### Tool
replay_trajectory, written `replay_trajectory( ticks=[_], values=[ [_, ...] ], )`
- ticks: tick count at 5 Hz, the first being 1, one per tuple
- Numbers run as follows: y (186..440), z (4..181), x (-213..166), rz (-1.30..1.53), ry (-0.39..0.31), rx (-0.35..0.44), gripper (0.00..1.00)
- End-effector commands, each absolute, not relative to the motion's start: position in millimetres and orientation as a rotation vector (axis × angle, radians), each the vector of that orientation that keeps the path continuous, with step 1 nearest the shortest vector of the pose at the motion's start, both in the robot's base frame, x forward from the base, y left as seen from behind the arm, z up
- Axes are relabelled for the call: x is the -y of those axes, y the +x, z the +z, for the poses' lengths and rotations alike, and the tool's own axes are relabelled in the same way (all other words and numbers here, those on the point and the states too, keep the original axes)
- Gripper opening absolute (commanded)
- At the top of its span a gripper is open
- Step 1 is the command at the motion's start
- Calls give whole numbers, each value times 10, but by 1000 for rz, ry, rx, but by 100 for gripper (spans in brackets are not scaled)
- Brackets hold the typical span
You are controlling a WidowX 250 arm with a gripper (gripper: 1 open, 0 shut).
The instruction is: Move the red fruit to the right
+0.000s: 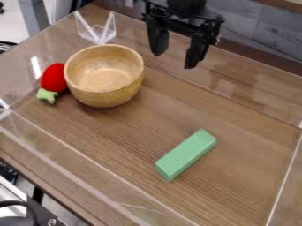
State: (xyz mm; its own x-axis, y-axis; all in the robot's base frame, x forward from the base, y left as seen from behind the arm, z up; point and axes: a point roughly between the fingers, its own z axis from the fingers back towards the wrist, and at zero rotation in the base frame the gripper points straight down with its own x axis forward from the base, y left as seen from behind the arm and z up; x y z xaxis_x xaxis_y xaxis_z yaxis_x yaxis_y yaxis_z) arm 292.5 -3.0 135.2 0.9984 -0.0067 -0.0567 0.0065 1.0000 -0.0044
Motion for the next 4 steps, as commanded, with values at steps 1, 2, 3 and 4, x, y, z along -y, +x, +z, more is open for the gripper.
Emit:
replay_trajectory(
  ticks=[1,2,3,4],
  values=[
    [2939,1263,-11,-16,-8,-72,100],
    [2852,1381,-212,29,-12,-54,100],
    [2730,1519,-503,82,-10,-29,100],
    [2596,1628,-796,126,-6,-8,100]
  ],
)
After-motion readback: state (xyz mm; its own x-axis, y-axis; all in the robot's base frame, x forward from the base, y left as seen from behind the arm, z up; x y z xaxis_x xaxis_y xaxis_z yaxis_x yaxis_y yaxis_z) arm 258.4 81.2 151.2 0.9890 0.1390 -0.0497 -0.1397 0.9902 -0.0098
